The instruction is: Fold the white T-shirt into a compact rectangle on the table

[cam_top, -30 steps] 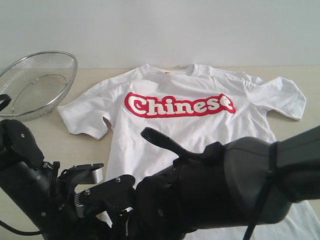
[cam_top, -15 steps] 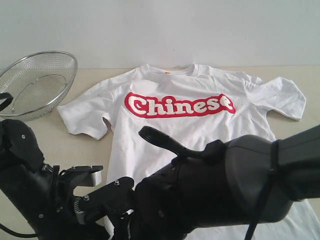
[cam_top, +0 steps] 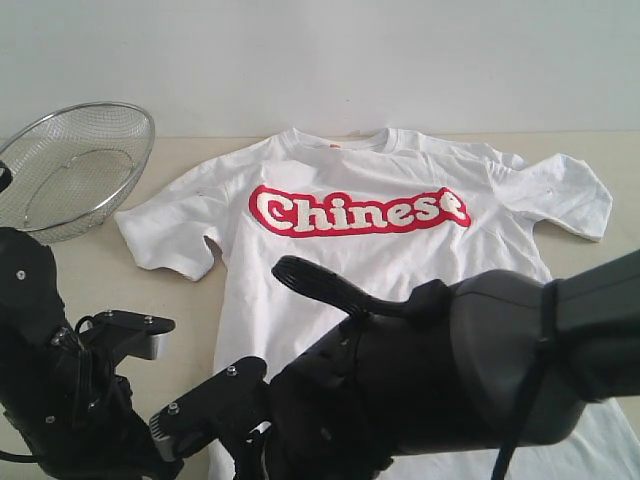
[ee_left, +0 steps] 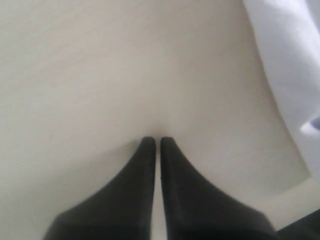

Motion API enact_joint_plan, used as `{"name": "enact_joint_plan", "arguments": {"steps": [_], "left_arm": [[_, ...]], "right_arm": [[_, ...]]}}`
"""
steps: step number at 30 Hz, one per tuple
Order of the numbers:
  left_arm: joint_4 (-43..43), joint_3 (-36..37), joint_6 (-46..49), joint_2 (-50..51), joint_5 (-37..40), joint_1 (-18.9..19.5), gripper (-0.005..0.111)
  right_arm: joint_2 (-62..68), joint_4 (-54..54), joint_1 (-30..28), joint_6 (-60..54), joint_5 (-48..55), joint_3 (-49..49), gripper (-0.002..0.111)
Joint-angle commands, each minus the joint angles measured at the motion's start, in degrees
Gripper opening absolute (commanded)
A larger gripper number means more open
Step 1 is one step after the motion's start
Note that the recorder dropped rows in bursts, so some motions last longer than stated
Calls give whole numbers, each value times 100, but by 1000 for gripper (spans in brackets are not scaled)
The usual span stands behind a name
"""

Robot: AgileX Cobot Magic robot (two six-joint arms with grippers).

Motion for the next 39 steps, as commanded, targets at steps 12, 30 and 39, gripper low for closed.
{"name": "enact_joint_plan", "arguments": {"steps": [12, 30, 39], "left_arm": [[61, 10, -71, -54, -84, -22, 4], [57, 10, -50, -54, -84, -22, 4], [-239, 10, 91, -92, -95, -22, 4]], "right_arm": [[-1026, -361, -724, 538, 122, -24, 0], [-1110, -2395, -1086, 2219, 1010, 797, 0], [-1110, -2788, -1086, 2689, 1085, 975, 0]]}}
